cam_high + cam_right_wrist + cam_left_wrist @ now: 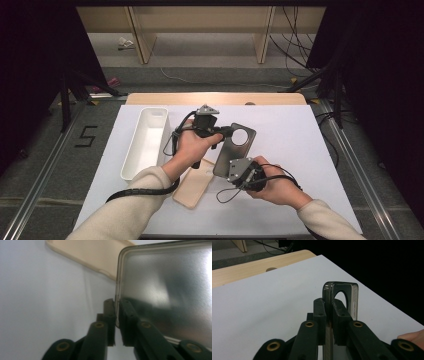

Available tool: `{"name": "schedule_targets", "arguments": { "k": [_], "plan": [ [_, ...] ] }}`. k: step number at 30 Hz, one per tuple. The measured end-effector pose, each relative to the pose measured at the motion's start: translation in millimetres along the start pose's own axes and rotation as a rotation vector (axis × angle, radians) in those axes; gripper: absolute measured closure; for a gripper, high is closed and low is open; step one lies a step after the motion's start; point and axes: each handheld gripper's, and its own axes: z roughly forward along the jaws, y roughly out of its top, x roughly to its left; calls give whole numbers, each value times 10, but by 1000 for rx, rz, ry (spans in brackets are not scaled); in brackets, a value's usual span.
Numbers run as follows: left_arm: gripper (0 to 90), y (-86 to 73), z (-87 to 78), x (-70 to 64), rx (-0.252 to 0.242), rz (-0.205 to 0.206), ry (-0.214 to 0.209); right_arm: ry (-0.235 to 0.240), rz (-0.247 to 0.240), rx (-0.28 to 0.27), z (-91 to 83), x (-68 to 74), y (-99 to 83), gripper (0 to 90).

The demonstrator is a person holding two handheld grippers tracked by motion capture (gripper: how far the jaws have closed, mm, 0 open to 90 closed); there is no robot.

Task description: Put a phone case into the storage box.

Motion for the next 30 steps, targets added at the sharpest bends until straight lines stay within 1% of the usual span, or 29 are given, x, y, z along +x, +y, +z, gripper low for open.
{"name": "schedule_targets", "arguments": {
  "k": [2,4,5,7,10,11,13,15,17,20,26,30],
  "plan": [
    [826,1,-13,18,-16,5,7,-21,1,-24,-10,-17,-15,736],
    [826,-1,-33,47,-36,15,14,-37,16,-57,-19,-29,-28,629],
    [825,-4,-44,61,-44,20,20,-41,25,-69,-27,-40,-36,594],
    [825,-9,-68,89,-54,34,31,-56,44,-85,-38,-55,-53,484],
    [825,-16,-117,137,-77,50,43,-64,100,-118,-69,-92,-95,354],
    [825,-17,-138,155,-88,53,47,-65,125,-127,-85,-102,-111,313],
    [825,-15,-184,194,-107,58,53,-68,167,-162,-112,-136,-152,257],
    [824,-11,-222,227,-117,66,58,-72,195,-183,-131,-152,-185,219],
    [824,-9,-263,262,-130,65,61,-81,228,-206,-148,-162,-223,172],
    [824,-8,-329,318,-143,68,72,-93,267,-234,-164,-163,-285,167],
    [824,-26,-442,425,-160,64,93,-115,340,-258,-202,-192,-392,167],
    [824,-44,-506,487,-174,62,103,-152,371,-272,-242,-205,-461,166]
  ]
}}
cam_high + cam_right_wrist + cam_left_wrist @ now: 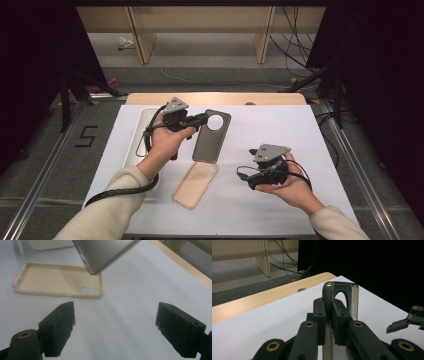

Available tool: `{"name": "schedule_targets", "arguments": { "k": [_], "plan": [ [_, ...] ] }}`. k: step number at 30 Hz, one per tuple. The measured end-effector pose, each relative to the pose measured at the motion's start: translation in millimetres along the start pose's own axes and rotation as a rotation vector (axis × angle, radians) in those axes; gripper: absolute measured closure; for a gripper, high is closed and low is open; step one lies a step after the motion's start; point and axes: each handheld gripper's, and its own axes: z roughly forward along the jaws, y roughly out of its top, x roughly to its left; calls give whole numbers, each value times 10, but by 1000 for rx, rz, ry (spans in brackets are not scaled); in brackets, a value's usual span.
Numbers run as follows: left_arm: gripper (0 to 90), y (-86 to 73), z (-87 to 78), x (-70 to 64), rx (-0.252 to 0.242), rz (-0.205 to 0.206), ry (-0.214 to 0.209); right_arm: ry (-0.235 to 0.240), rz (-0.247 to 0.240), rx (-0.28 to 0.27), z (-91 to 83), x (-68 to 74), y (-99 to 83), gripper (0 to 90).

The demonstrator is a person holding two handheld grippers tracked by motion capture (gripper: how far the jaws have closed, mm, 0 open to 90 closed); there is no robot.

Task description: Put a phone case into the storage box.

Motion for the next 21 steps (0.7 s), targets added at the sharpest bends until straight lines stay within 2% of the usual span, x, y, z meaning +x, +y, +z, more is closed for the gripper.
{"name": "schedule_targets", "arguments": {
  "k": [14,16,21],
  "plan": [
    [823,61,-186,186,-47,9,25,-58,104,-33,-85,-93,-136,166],
    [823,69,-210,208,-54,13,28,-57,123,-37,-95,-101,-153,166],
    [823,86,-277,271,-70,20,36,-53,132,-33,-112,-111,-183,165]
  ]
}}
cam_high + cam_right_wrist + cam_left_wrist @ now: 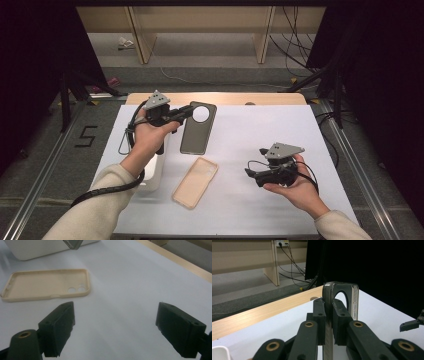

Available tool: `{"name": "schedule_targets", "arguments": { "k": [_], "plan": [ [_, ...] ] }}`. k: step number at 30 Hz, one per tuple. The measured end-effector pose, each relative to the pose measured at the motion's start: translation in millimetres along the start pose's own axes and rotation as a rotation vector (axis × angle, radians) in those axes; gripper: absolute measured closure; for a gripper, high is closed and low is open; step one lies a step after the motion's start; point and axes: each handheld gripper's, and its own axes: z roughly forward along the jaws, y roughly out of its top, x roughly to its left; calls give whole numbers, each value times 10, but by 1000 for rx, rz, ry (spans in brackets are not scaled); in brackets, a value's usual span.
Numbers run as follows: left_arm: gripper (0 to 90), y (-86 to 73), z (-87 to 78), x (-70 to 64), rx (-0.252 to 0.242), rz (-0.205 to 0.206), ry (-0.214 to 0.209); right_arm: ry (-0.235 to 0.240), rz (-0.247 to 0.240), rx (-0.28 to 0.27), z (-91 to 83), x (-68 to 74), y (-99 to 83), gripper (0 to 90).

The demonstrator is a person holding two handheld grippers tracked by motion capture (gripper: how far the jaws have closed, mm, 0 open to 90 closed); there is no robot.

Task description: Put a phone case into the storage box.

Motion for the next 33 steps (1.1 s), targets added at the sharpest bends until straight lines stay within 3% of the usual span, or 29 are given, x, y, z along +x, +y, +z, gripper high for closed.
{"name": "schedule_targets", "arguments": {
  "k": [10,33],
  "plan": [
    [823,45,-108,151,-17,18,24,-1,26,-3,-14,-30,-18,165],
    [823,174,-266,407,-81,19,71,-36,132,-84,-184,-198,-75,162]
  ]
}}
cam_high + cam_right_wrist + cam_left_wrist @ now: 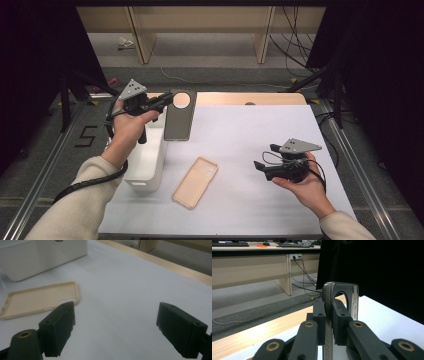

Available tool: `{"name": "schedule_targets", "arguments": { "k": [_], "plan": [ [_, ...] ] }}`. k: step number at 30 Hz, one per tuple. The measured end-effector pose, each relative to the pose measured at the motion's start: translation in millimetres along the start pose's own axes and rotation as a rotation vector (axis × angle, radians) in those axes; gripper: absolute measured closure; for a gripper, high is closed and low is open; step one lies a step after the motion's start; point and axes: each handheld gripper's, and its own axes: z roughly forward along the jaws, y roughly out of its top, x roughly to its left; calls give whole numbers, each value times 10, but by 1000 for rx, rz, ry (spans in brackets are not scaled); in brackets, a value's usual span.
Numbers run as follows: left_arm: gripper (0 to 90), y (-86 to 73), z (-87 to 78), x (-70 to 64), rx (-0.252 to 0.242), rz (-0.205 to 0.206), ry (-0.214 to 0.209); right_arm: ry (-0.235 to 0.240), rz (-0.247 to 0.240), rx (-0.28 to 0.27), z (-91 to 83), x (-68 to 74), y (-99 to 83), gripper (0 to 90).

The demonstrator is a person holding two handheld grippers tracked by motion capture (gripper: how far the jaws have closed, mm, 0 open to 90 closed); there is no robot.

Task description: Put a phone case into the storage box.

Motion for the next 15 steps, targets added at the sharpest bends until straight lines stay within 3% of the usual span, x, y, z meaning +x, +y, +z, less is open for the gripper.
{"name": "schedule_targets", "arguments": {
  "k": [15],
  "plan": [
    [822,32,-59,167,-5,18,19,-7,17,-2,-14,-25,-10,162]
  ]
}}
